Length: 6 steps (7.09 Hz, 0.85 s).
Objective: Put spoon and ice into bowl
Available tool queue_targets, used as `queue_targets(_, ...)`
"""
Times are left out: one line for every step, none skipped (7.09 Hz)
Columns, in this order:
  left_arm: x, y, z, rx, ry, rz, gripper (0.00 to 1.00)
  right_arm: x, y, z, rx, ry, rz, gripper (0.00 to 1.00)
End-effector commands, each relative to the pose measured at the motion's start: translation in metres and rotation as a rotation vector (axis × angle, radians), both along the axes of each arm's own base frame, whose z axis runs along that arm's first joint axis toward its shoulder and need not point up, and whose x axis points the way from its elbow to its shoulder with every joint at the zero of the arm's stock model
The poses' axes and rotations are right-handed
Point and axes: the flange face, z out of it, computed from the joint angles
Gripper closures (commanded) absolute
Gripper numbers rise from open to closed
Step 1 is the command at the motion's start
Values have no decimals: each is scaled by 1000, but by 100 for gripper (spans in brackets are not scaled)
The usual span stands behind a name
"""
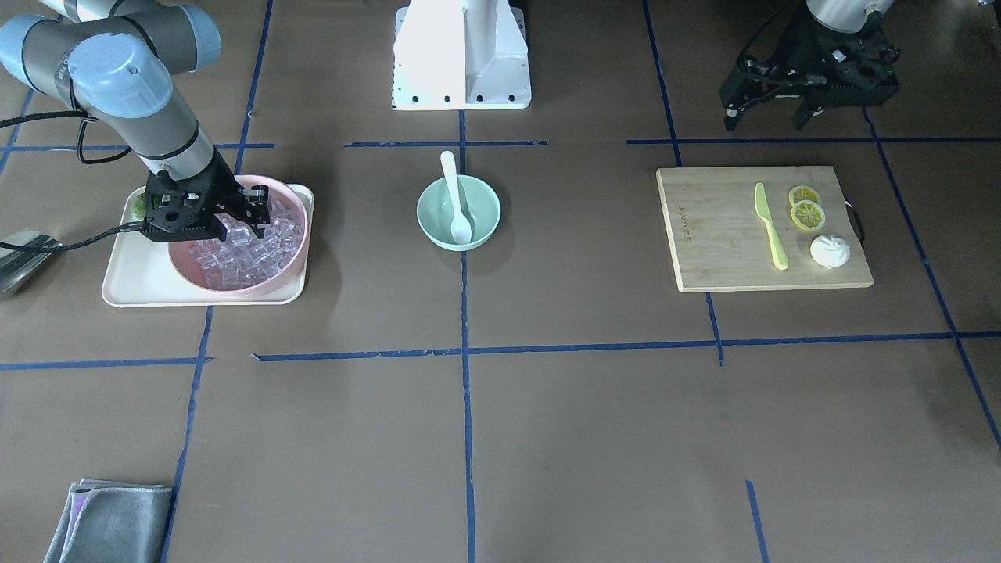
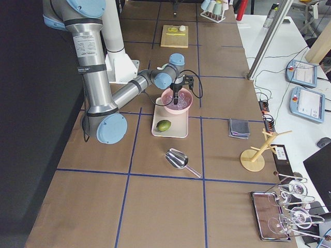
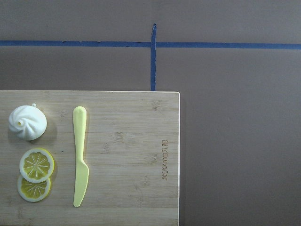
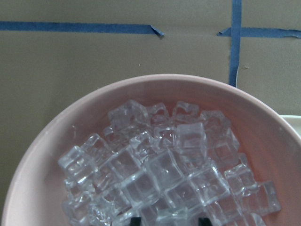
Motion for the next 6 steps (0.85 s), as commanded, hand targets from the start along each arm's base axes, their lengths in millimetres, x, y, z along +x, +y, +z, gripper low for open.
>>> queue_targets(-1, -1, 1, -2, -1, -5, 0, 8, -5, -3, -4, -6, 12, 100)
queue_targets(-1, -1, 1, -2, -1, -5, 0, 12, -7, -7, 0, -13, 21, 100)
queue_targets(-1, -1, 1, -2, -1, -5, 0, 25, -5, -27, 3, -45, 24, 100)
queue_targets(-2, -2, 1, -2, -1, -6, 0, 39, 0, -53, -8, -63, 24, 100)
queue_targets(-6, -4, 2, -3, -2, -16, 0, 35, -2, -85, -1, -88, 26, 100)
queue_targets(-15, 0, 18, -7, -24, -1, 0, 21, -2, -116, 10, -110, 17, 100)
